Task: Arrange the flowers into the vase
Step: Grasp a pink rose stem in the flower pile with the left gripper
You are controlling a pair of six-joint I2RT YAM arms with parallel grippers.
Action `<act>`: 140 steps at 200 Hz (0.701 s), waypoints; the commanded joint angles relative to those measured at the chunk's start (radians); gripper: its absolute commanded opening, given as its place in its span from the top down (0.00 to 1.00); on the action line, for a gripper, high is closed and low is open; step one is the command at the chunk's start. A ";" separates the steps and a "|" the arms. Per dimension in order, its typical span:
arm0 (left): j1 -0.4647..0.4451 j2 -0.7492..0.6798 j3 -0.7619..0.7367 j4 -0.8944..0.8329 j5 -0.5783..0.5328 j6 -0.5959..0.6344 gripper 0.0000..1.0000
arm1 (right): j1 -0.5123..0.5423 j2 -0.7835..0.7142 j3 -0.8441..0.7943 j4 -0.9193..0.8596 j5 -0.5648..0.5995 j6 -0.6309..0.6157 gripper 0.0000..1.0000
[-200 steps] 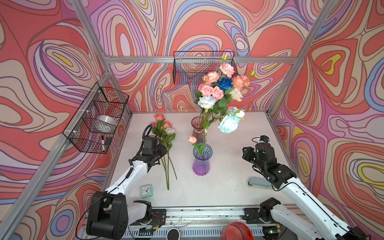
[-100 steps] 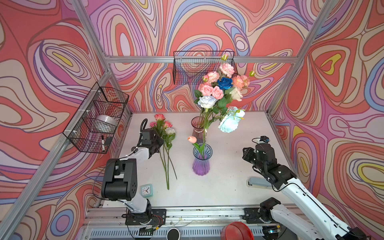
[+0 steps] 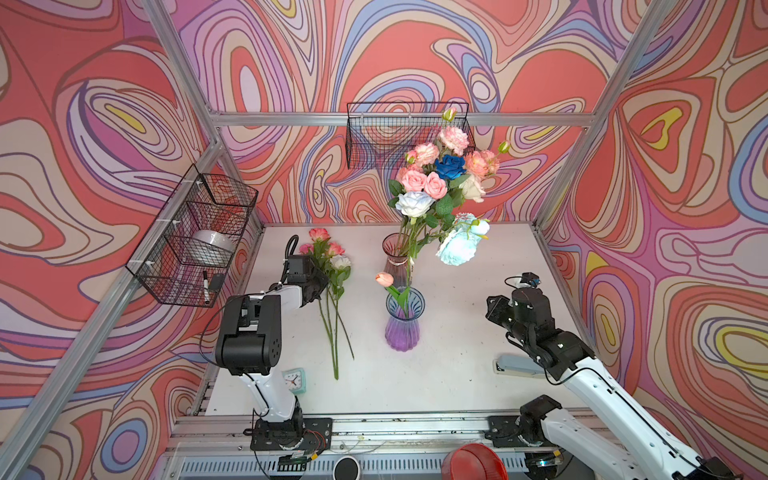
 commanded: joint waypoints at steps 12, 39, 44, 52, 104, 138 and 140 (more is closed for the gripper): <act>0.013 0.042 0.045 -0.058 -0.053 0.013 0.73 | -0.004 -0.012 0.005 -0.023 0.023 -0.011 0.78; 0.013 0.074 0.071 -0.064 -0.051 0.011 0.75 | -0.004 -0.012 0.009 -0.028 0.026 -0.013 0.78; 0.013 0.080 0.075 -0.064 -0.051 0.011 0.75 | -0.004 -0.013 0.011 -0.031 0.027 -0.014 0.78; 0.013 0.087 0.084 -0.068 -0.052 0.013 0.76 | -0.004 -0.012 0.012 -0.032 0.028 -0.014 0.78; 0.013 0.088 0.087 -0.061 -0.065 0.018 0.92 | -0.004 -0.011 0.014 -0.038 0.032 -0.016 0.78; 0.015 -0.023 0.035 -0.047 -0.084 0.030 1.00 | -0.004 -0.007 0.017 -0.036 0.032 -0.017 0.78; 0.015 -0.032 0.033 -0.047 -0.086 0.031 1.00 | -0.004 -0.007 0.018 -0.035 0.033 -0.017 0.78</act>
